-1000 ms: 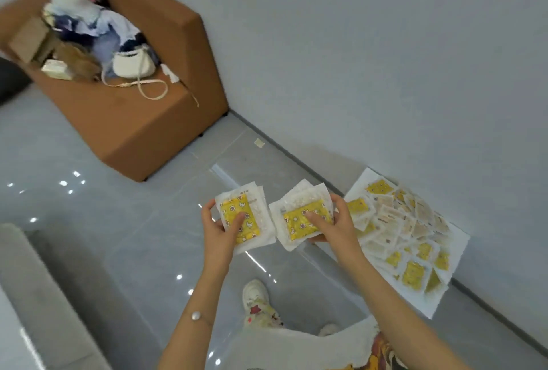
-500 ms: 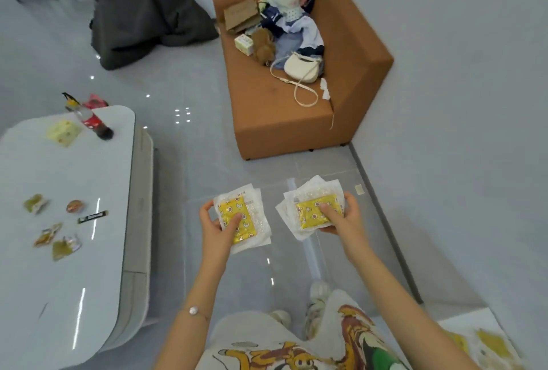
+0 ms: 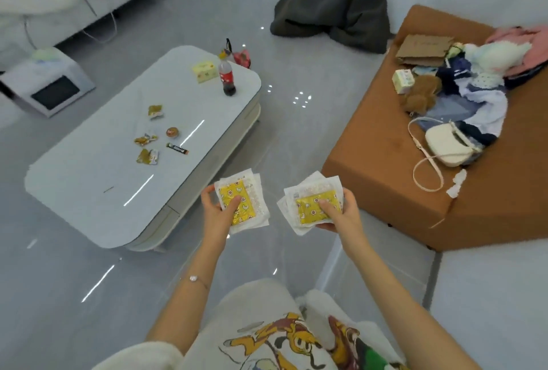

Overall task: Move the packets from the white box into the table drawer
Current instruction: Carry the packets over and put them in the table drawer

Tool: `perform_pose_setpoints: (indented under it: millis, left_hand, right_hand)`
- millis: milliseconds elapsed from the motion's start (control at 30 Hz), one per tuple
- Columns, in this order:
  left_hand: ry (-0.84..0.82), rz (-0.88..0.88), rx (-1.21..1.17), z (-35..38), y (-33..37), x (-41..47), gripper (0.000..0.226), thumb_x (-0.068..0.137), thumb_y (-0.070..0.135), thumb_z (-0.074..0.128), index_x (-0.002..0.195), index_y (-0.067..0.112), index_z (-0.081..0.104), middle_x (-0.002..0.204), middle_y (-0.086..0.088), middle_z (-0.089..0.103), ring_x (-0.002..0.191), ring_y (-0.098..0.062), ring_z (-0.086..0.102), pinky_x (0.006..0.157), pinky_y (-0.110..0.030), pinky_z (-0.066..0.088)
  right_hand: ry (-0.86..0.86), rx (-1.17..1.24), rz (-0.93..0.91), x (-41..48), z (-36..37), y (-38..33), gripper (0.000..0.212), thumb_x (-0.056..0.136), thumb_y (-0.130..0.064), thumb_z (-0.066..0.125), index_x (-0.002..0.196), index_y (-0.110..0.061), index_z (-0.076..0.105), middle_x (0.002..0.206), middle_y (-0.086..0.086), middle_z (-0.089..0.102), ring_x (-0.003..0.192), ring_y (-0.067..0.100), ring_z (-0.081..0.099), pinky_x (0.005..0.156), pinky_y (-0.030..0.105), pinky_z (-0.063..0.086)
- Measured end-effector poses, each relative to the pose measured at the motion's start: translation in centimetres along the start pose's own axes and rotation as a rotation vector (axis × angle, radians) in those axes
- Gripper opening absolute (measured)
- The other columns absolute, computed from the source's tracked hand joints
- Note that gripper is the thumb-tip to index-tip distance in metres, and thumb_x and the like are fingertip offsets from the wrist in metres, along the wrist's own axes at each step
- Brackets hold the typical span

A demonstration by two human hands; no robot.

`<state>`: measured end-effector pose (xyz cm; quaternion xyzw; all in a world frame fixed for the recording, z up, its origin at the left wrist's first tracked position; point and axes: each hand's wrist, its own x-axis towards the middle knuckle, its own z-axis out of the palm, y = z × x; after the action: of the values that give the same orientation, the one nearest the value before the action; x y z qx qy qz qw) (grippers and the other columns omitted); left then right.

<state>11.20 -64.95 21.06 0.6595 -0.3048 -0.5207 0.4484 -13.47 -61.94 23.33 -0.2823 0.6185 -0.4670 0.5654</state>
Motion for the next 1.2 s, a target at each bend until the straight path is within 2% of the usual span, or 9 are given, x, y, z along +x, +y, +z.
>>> perform_pose_setpoints:
  millis: [167, 333, 600, 733, 833, 933, 1033, 1133, 1200]
  left_hand:
    - [0.125, 0.038, -0.015, -1.2, 1.5, 3.9, 0.054, 0.085, 0.023, 0.072, 0.116, 0.045, 0.034, 0.116, -0.01, 0.064, 0.093, -0.029, 0.07, 0.079, -0.049, 0.059]
    - [0.269, -0.012, -0.127, -1.7, 2.4, 8.7, 0.056, 0.088, 0.017, 0.068, 0.128, 0.029, 0.03, 0.11, -0.007, 0.065, 0.09, -0.025, 0.07, 0.071, -0.034, 0.06]
    - [0.421, -0.14, -0.29, -3.9, 3.2, 19.7, 0.054, 0.089, 0.014, 0.067, 0.123, 0.03, 0.029, 0.12, -0.022, 0.06, 0.097, -0.034, 0.066, 0.08, -0.044, 0.056]
    - [0.483, -0.154, -0.337, -5.2, 4.7, 24.4, 0.054, 0.09, 0.014, 0.065, 0.126, 0.029, 0.027, 0.118, -0.02, 0.061, 0.092, -0.029, 0.065, 0.079, -0.041, 0.056]
    - [0.544, -0.194, -0.344, -6.0, 4.7, 27.4, 0.055, 0.091, 0.012, 0.063, 0.13, 0.023, 0.026, 0.114, -0.016, 0.06, 0.088, -0.024, 0.065, 0.071, -0.031, 0.056]
    - [0.615, -0.211, -0.334, -7.0, 3.3, 30.4, 0.05, 0.092, 0.011, 0.062, 0.126, 0.019, 0.026, 0.11, -0.014, 0.06, 0.082, -0.017, 0.063, 0.062, -0.02, 0.054]
    - [0.647, -0.255, -0.321, -8.1, -0.4, 35.1, 0.05, 0.093, 0.012, 0.061, 0.127, 0.018, 0.025, 0.106, -0.01, 0.06, 0.083, -0.015, 0.064, 0.066, -0.022, 0.053]
    - [0.735, -0.32, -0.351, -9.1, -5.0, 39.8, 0.056, 0.092, 0.012, 0.062, 0.132, 0.017, 0.024, 0.115, -0.015, 0.059, 0.095, -0.025, 0.063, 0.073, -0.028, 0.053]
    - [0.801, -0.35, -0.384, -9.7, -8.7, 43.3, 0.057, 0.092, 0.011, 0.061, 0.133, 0.017, 0.022, 0.112, -0.013, 0.059, 0.091, -0.023, 0.063, 0.073, -0.029, 0.053]
  right_hand:
    - [-0.173, -0.102, 0.048, 7.8, 2.7, -3.0, 0.041, 0.088, -0.013, 0.067, 0.124, -0.015, 0.048, 0.115, 0.006, 0.062, 0.094, 0.018, 0.068, 0.063, 0.031, 0.059]
    - [-0.276, -0.138, 0.084, 15.1, 7.4, -5.4, 0.042, 0.089, -0.012, 0.065, 0.126, -0.017, 0.046, 0.116, 0.003, 0.061, 0.099, 0.021, 0.066, 0.067, 0.033, 0.06]
    - [-0.324, -0.186, 0.153, 26.8, 16.8, -7.1, 0.036, 0.093, -0.01, 0.059, 0.123, -0.022, 0.044, 0.119, 0.005, 0.058, 0.097, 0.02, 0.065, 0.061, 0.031, 0.06]
    - [-0.396, -0.229, 0.176, 31.8, 22.1, -8.3, 0.035, 0.094, -0.011, 0.058, 0.123, -0.022, 0.044, 0.121, 0.006, 0.058, 0.1, 0.022, 0.065, 0.064, 0.032, 0.06]
    - [-0.466, -0.274, 0.201, 35.0, 25.9, -8.7, 0.036, 0.093, -0.012, 0.059, 0.123, -0.023, 0.043, 0.12, 0.004, 0.058, 0.101, 0.021, 0.065, 0.064, 0.032, 0.059]
    - [-0.506, -0.31, 0.227, 39.0, 29.3, -7.8, 0.038, 0.093, -0.012, 0.06, 0.126, -0.021, 0.042, 0.12, 0.004, 0.058, 0.103, 0.023, 0.065, 0.065, 0.032, 0.06]
    - [-0.521, -0.366, 0.251, 44.8, 33.7, -5.2, 0.041, 0.092, -0.012, 0.061, 0.129, -0.017, 0.043, 0.119, 0.004, 0.06, 0.102, 0.023, 0.065, 0.065, 0.032, 0.06]
    - [-0.532, -0.415, 0.273, 50.5, 38.0, -0.7, 0.038, 0.092, -0.008, 0.059, 0.127, -0.012, 0.044, 0.114, 0.005, 0.061, 0.094, 0.019, 0.066, 0.064, 0.029, 0.06]
    - [-0.525, -0.439, 0.293, 54.2, 40.9, 3.5, 0.034, 0.092, -0.008, 0.058, 0.123, -0.013, 0.045, 0.109, 0.003, 0.062, 0.089, 0.016, 0.066, 0.059, 0.024, 0.057]
